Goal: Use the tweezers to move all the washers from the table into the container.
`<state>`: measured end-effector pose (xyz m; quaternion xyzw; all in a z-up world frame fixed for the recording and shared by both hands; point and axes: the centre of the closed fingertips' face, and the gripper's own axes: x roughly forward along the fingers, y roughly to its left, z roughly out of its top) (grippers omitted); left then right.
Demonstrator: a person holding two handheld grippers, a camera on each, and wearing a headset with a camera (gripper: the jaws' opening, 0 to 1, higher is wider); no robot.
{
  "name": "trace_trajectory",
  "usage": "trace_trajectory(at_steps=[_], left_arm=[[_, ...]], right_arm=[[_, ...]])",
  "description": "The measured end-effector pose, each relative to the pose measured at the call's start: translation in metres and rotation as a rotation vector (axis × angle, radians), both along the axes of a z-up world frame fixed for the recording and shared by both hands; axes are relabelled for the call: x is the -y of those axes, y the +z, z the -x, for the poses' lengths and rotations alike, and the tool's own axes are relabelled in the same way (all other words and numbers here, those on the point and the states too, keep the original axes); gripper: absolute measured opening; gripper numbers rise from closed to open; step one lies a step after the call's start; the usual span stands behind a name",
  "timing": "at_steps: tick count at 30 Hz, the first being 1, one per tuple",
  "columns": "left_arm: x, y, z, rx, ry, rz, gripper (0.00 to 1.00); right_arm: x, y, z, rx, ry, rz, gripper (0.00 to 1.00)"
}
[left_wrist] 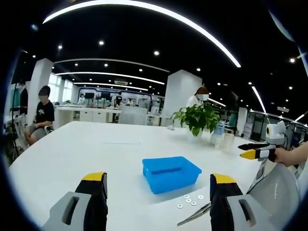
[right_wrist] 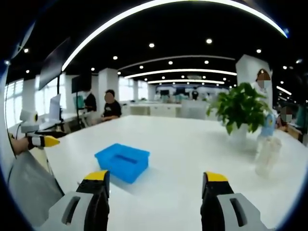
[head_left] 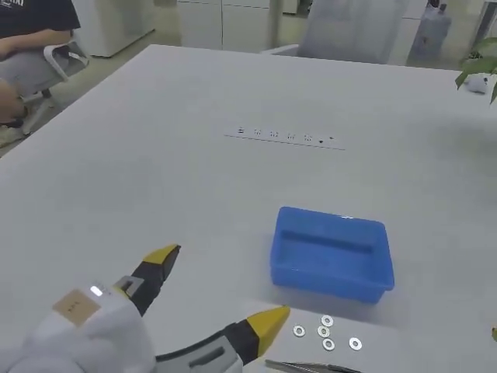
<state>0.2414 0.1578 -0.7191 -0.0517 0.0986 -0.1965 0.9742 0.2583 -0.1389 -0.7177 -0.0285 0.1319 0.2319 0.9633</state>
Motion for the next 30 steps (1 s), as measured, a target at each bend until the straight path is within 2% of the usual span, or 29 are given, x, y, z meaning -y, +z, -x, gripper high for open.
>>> trace_trajectory(at_steps=[12, 15, 17, 18, 19, 20, 22, 23, 24, 26, 28, 30], left_arm=[[-0.002, 0.0, 0.0, 0.008, 0.008, -0.01, 0.89], [-0.001, 0.0, 0.0, 0.005, 0.005, -0.008, 0.89], [0.002, 0.004, 0.001, 0.003, -0.007, 0.031, 0.89], [0.005, 0.005, 0.001, 0.0, -0.023, 0.056, 0.89], [0.005, 0.002, 0.002, -0.016, -0.03, 0.048, 0.87], [0.005, -0.003, 0.004, -0.052, -0.039, 0.038, 0.83], [0.008, -0.007, 0.006, -0.088, -0.074, 0.044, 0.79], [0.009, -0.01, 0.007, -0.124, -0.083, 0.059, 0.77], [0.012, -0.013, 0.009, -0.145, -0.105, 0.06, 0.75], [0.015, -0.017, 0.01, -0.175, -0.136, 0.034, 0.72], [0.022, -0.024, 0.014, -0.219, -0.186, 0.005, 0.69], [0.029, -0.031, 0.02, -0.259, -0.261, -0.052, 0.62]], right_arm=[[0.001, -0.001, 0.0, 0.0, 0.005, -0.003, 0.76], [0.002, 0.0, 0.0, -0.006, 0.001, -0.018, 0.76], [0.003, -0.003, 0.001, -0.031, -0.005, -0.021, 0.72], [0.006, -0.009, 0.004, -0.065, -0.004, 0.015, 0.68], [0.006, -0.014, 0.006, -0.092, 0.007, 0.045, 0.66], [0.005, -0.019, 0.008, -0.118, 0.014, 0.069, 0.64], [0.0, -0.018, 0.007, -0.115, 0.04, 0.097, 0.64], [-0.002, -0.019, 0.008, -0.127, 0.056, 0.112, 0.63], [-0.006, -0.02, 0.01, -0.141, 0.082, 0.126, 0.62], [-0.012, -0.022, 0.012, -0.153, 0.12, 0.148, 0.58], [-0.016, -0.024, 0.015, -0.165, 0.154, 0.191, 0.54], [-0.025, -0.023, 0.015, -0.175, 0.187, 0.198, 0.52]])
